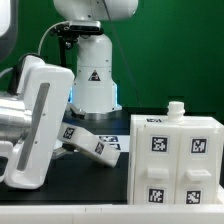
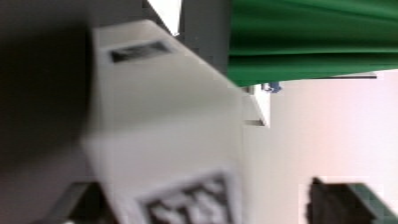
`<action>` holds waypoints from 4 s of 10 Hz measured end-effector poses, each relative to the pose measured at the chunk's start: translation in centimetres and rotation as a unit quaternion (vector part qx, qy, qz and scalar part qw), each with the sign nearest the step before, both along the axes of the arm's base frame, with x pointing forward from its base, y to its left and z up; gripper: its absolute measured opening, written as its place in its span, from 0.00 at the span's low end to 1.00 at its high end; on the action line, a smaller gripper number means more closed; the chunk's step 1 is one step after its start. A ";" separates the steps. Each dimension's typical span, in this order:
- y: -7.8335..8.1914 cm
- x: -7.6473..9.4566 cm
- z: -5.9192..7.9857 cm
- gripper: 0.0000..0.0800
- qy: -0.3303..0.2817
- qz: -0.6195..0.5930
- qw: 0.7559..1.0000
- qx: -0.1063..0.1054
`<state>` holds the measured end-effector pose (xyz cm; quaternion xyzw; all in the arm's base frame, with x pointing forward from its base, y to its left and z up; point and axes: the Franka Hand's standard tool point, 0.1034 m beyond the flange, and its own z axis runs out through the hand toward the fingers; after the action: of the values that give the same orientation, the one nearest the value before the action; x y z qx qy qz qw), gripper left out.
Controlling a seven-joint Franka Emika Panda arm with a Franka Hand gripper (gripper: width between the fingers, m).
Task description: Assemble cabinet
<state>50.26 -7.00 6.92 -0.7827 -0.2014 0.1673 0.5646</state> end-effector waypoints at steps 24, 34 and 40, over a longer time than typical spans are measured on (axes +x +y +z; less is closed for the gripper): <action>-0.6 1.3 2.5 1.00 -0.241 -0.248 0.822 -0.453; 1.5 -1.6 -2.1 1.00 -0.045 -0.419 0.737 -0.528; 4.0 -3.5 -3.1 1.00 0.090 -0.456 0.709 -0.531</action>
Offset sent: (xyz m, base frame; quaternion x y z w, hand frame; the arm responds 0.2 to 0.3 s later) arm 0.0168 -0.0160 0.0136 -0.0319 0.0023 -0.0327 0.9990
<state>46.72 -2.96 3.77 -0.9311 0.3538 0.0388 0.0794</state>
